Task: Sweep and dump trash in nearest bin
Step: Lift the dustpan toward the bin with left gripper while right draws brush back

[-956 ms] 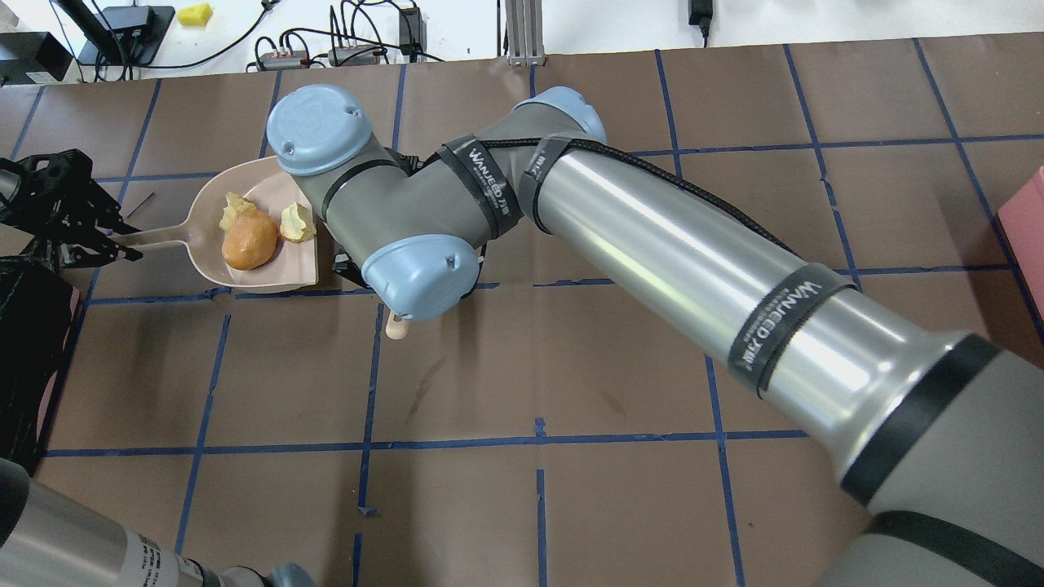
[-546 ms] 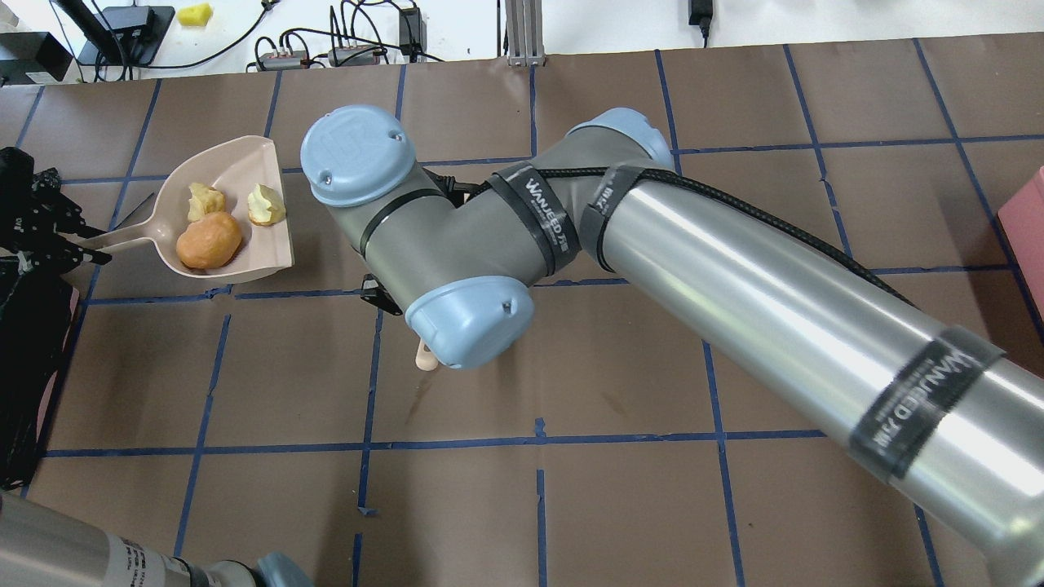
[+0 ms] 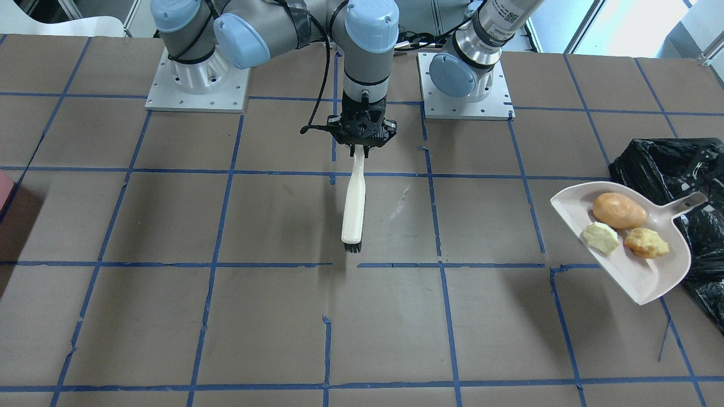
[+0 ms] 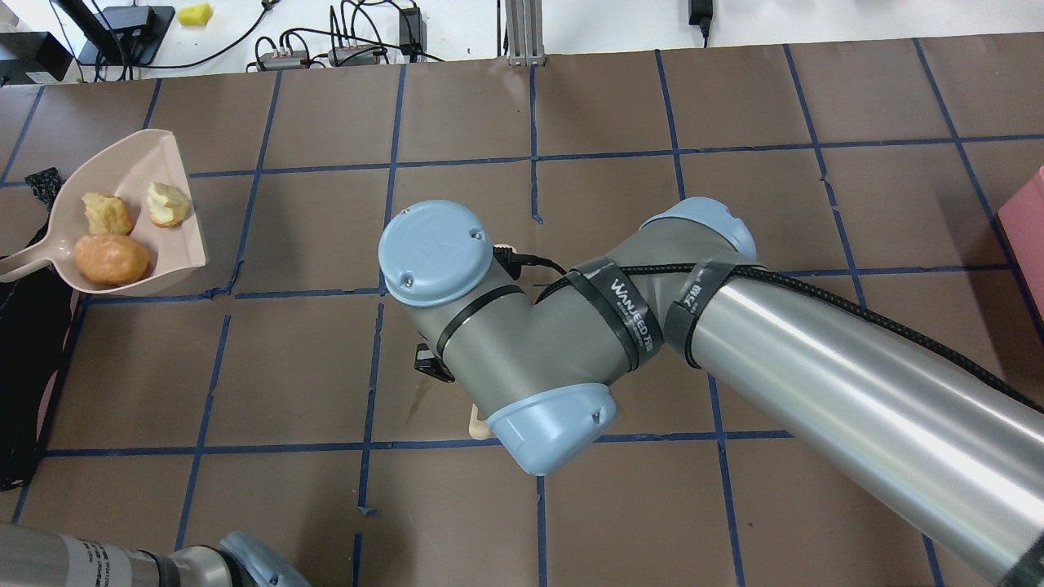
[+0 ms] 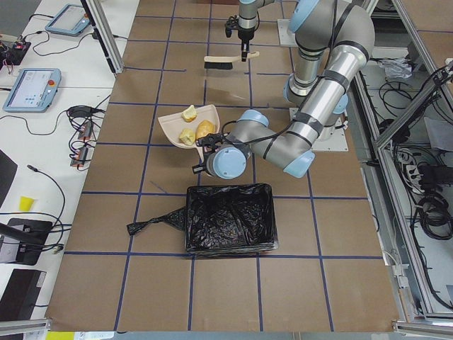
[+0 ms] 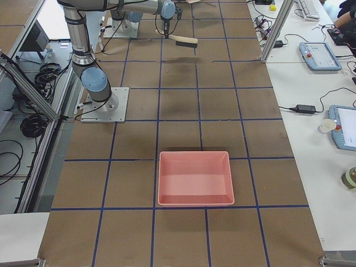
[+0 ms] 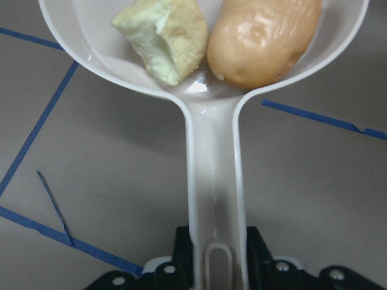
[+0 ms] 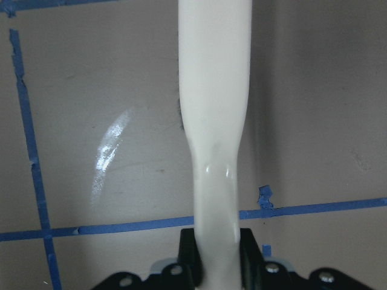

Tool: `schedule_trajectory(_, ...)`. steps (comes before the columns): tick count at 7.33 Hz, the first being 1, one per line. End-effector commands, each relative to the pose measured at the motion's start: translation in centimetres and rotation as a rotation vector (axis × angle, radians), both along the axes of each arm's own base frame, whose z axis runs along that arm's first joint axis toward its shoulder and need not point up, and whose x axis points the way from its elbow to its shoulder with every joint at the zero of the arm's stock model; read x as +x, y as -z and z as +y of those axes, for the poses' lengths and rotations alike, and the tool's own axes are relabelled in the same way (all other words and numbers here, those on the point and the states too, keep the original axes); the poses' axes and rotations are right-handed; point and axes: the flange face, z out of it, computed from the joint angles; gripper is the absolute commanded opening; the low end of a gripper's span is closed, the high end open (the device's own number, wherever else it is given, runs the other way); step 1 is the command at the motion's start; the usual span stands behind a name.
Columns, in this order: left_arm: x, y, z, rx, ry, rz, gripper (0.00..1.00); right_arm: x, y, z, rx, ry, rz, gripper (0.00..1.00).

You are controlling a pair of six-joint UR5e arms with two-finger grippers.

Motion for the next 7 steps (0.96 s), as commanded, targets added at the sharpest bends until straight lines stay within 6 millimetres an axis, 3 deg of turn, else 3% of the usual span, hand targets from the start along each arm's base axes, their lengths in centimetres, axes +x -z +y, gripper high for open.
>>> schedule_trajectory(1, 3.2, -5.9, 7.7, -0.031, -0.075, -0.018, 0.02, -2.2, 0.5, 3.0, 0.008, -0.02, -0.008, 0.13)
schedule_trajectory(2, 5.6, -6.2, 10.7, -0.038, -0.117, -0.027, 0.02, -3.3, 1.0, 4.2, 0.018, -0.052, -0.001, 0.13)
schedule_trajectory(5, 12.7, -6.9, 22.0, 0.076, -0.281, -0.079, 0.02, -3.9, 1.8, 4.6, 0.029, -0.097, 0.024, 0.13)
schedule_trajectory(7, 14.7, -7.3, 23.2, 0.056, -0.306, -0.181, 0.02, -4.0, 1.8, 4.7, 0.002, -0.107, 0.061, 0.13)
